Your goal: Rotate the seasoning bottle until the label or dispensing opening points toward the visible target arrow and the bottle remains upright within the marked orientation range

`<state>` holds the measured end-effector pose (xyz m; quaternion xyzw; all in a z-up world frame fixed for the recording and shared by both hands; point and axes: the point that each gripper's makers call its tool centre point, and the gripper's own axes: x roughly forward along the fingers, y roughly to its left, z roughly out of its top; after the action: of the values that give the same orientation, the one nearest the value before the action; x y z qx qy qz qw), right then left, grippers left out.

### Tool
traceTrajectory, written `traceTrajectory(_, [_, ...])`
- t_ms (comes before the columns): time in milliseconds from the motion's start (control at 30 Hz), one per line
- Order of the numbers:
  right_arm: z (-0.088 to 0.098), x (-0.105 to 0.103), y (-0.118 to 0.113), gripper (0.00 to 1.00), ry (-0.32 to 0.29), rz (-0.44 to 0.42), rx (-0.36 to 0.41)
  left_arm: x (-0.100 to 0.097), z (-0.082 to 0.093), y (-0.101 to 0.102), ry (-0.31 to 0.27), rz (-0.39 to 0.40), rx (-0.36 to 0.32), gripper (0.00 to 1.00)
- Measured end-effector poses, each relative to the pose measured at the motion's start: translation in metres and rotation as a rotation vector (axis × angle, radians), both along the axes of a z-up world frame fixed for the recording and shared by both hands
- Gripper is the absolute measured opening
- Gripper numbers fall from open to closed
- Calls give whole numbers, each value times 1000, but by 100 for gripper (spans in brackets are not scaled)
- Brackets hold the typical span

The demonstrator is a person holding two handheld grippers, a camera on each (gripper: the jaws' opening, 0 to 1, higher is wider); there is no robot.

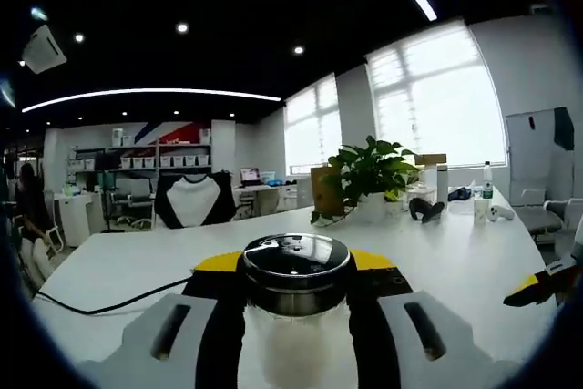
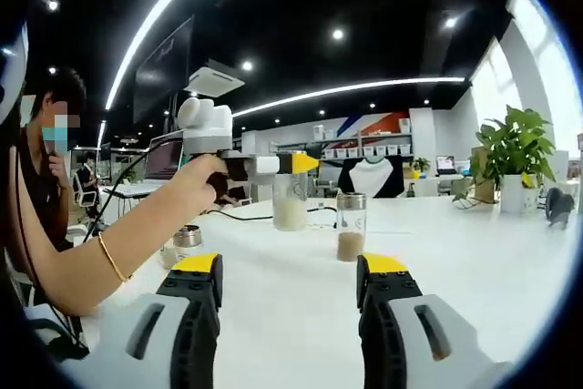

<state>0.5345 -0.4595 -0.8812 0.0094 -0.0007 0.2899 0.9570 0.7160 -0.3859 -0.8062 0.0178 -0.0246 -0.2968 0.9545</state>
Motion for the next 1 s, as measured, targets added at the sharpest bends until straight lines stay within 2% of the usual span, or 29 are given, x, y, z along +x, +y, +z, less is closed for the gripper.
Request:
traceTrajectory(400, [0, -5, 6, 57, -11, 21, -3, -50, 5, -12, -17, -142, -30, 44])
traceTrajectory(800, [-4, -13, 14, 56, -10, 59, -12, -90, -3, -28, -16, -258, -25, 44])
traceTrajectory(833, [-4, -14, 15, 55, -11, 62, -13, -91, -3, -29, -13, -268, -29, 44])
traceTrajectory(900, [-4, -15, 17, 53, -14, 68, -14, -102, -3, -35, 2, -336, -79, 44])
traceTrajectory(1000, [-4, -16, 19, 52, -20, 78, -16, -111, -6, -37, 13, -367, -105, 44])
